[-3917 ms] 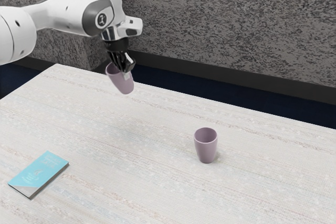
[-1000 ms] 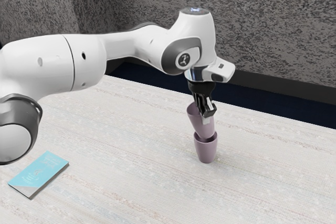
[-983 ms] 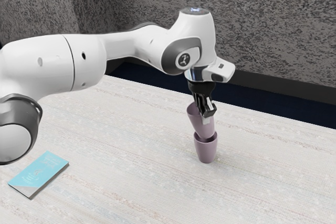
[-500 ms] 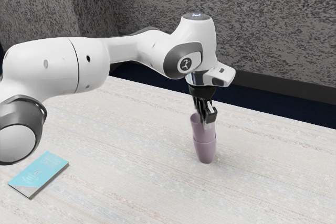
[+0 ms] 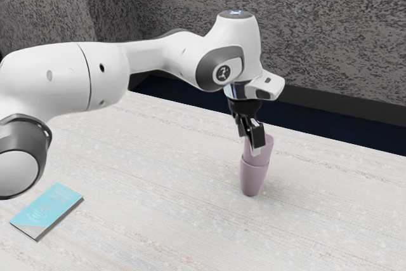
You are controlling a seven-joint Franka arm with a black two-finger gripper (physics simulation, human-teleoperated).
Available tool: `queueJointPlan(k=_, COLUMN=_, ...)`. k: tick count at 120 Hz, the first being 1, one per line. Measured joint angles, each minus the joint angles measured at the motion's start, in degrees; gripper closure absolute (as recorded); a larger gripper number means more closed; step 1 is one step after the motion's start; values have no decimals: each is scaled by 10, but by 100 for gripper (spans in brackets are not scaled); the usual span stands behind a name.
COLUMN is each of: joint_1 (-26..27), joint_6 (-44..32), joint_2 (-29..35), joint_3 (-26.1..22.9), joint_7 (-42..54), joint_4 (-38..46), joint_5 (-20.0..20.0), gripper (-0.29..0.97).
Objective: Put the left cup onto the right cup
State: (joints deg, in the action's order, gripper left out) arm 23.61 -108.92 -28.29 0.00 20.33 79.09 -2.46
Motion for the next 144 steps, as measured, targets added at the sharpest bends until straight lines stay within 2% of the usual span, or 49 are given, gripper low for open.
queueJointPlan(k=54, joint_1=-16, joint_6=13, joint_2=48, joint_3=6, joint_7=0, joint_4=9, joint_5=0, gripper=3)
queueJointPlan(k=80, joint_1=-73, joint_6=38, joint_2=90, joint_3=6, joint_7=-6, joint_4=27, joint_5=-2, gripper=3)
queueJointPlan(k=144, joint_1=-282, joint_6=127, joint_2=206, joint_3=5, joint_7=-49, joint_4=49, joint_5=-14, gripper=2)
